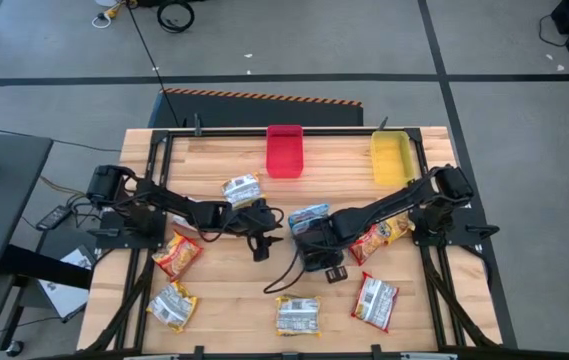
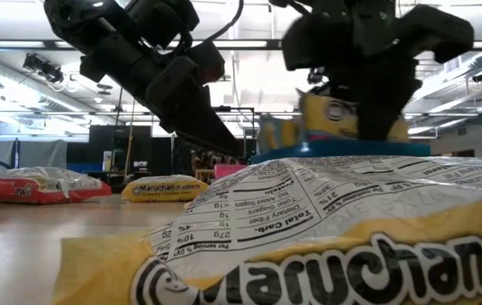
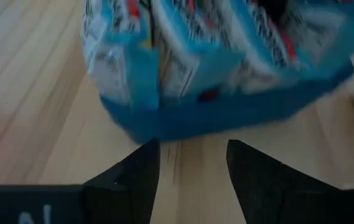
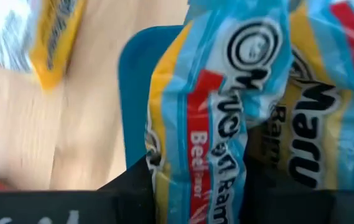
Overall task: Sort Maruchan noodles
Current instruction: Put the blue noodle pack into the blue bin, then adjust the blue bin on the table
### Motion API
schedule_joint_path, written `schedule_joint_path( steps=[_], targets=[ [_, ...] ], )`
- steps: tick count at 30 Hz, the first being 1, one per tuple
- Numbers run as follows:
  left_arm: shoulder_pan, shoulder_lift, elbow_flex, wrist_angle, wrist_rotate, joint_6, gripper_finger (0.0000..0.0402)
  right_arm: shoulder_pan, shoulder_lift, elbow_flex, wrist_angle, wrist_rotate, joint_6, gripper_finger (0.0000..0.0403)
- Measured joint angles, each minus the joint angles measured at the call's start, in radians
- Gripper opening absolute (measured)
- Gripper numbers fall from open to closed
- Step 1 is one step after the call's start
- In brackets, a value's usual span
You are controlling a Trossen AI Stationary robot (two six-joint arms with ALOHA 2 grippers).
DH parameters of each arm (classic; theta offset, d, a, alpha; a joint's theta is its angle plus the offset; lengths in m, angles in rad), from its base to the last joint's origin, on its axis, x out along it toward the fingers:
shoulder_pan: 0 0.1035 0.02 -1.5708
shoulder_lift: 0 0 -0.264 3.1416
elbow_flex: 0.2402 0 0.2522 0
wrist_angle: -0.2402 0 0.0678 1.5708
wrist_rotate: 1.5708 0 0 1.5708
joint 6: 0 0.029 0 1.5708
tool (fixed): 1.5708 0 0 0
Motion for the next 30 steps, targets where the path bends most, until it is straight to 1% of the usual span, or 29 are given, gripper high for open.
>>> schedule_joint_path(
  steps=[3, 7, 10, 13, 17, 21, 23, 26, 28, 30],
  targets=[
    [-0.002, 0.0, 0.0, 0.002, 0.0, 0.0, 0.019, 0.0, 0.003, -0.003, 0.07, 0.013, -0.009, 0.0147],
    [-0.002, 0.0, 0.0, -0.001, 0.0, 0.002, 0.019, 0.0, 0.004, -0.003, 0.133, 0.016, -0.01, 0.0179],
    [-0.002, 0.0, 0.0, -0.007, 0.0, 0.02, 0.019, 0.0, 0.004, 0.011, 0.122, 0.016, -0.007, 0.0207],
    [-0.002, 0.0, 0.0, -0.007, 0.0, 0.024, 0.019, 0.0, 0.004, 0.064, 0.08, 0.023, 0.016, 0.0232],
    [-0.001, 0.0, 0.0, -0.006, 0.0, 0.023, 0.019, 0.02, 0.002, 0.143, -0.028, 0.104, 0.039, 0.0243],
    [-0.005, 0.0, 0.0, -0.006, 0.001, -0.039, 0.019, 0.058, -0.004, 0.193, -0.228, 0.23, 0.062, 0.0237],
    [-0.015, 0.0, 0.0, -0.008, 0.014, -0.09, 0.019, 0.077, -0.011, 0.195, -0.33, 0.279, 0.113, 0.0234],
    [-0.035, 0.0, 0.0, -0.014, 0.083, -0.133, 0.019, 0.106, -0.028, 0.181, -0.465, 0.325, 0.212, 0.0231],
    [-0.053, 0.0, 0.0, -0.007, 0.093, -0.137, 0.019, 0.126, -0.041, 0.163, -0.505, 0.358, 0.269, 0.0231],
    [-0.068, 0.0, 0.0, 0.014, 0.083, -0.132, 0.019, 0.14, -0.054, 0.132, -0.507, 0.379, 0.297, 0.0231]
  ],
)
